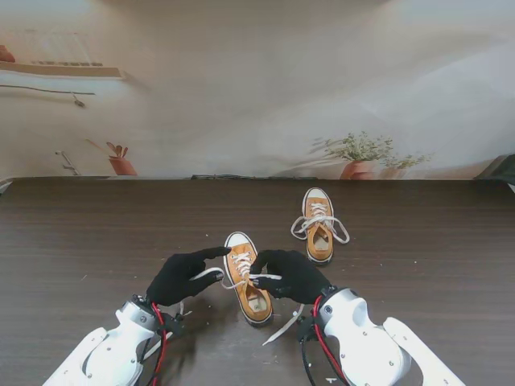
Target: Tie the shoelaces into a bow on the shoes
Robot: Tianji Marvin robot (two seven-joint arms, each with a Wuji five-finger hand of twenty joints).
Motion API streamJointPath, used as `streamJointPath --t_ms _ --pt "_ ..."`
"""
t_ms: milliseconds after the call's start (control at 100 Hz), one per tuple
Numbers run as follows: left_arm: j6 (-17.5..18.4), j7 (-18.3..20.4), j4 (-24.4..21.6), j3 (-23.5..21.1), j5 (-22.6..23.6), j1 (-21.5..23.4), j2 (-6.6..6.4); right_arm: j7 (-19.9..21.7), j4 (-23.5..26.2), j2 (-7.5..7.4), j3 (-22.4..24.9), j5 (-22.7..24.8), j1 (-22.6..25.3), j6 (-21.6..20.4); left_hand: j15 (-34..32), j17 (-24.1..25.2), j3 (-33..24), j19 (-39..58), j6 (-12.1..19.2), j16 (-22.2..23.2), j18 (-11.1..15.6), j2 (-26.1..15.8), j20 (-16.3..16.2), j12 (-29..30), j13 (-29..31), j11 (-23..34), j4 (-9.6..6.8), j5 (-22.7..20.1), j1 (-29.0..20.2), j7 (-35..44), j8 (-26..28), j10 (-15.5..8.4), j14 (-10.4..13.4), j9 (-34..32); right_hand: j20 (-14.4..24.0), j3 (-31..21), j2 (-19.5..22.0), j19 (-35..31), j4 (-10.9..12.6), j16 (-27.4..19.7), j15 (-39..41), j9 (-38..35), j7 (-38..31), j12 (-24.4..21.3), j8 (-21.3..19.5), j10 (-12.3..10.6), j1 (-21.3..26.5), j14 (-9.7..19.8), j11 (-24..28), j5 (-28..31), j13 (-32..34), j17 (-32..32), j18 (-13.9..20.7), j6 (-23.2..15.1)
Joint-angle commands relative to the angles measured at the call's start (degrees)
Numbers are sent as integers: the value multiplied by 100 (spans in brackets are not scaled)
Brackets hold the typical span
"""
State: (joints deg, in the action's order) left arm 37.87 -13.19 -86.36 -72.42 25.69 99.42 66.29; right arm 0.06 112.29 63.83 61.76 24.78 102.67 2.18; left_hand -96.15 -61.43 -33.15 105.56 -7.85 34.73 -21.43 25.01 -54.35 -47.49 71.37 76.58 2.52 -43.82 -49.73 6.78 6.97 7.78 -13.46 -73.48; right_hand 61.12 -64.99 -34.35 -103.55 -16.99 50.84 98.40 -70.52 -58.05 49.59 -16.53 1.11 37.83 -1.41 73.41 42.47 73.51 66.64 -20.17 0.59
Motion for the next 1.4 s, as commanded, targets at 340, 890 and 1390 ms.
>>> streamJointPath --t_ms 340,890,1390 --pt "6 606 376 669 -595 -479 -79 98 -151 -6 -211 36 -347 58 -375 -211 -482 1441 -36 243 1343 485 133 -36 121 -82 120 -272 221 -171 -143 822 -301 -498 91 86 56 -1643 91 142 448 -374 -15 191 97 130 193 156 328 125 165 222 5 -320" --pt "-320 105 624 1243 -471 -809 79 214 -68 0 -190 -252 -373 213 -275 -187 1802 1441 784 222 1117 -204 201 -65 121 44 -32 -615 -1209 3881 1174 786 -395 -393 91 86 52 -1643 91 153 447 -388 -15 226 95 133 203 152 310 165 165 222 5 -370" --pt "-63 78 844 1528 -686 -970 147 206 -84 -5 -185 -200 -347 217 -245 -199 1209 1441 726 193 1267 49 259 -21 123 26 53 -155 -863 2004 638 768 -326 -434 91 81 51 -1643 90 156 445 -392 -4 244 88 137 203 144 301 201 165 222 5 -384"
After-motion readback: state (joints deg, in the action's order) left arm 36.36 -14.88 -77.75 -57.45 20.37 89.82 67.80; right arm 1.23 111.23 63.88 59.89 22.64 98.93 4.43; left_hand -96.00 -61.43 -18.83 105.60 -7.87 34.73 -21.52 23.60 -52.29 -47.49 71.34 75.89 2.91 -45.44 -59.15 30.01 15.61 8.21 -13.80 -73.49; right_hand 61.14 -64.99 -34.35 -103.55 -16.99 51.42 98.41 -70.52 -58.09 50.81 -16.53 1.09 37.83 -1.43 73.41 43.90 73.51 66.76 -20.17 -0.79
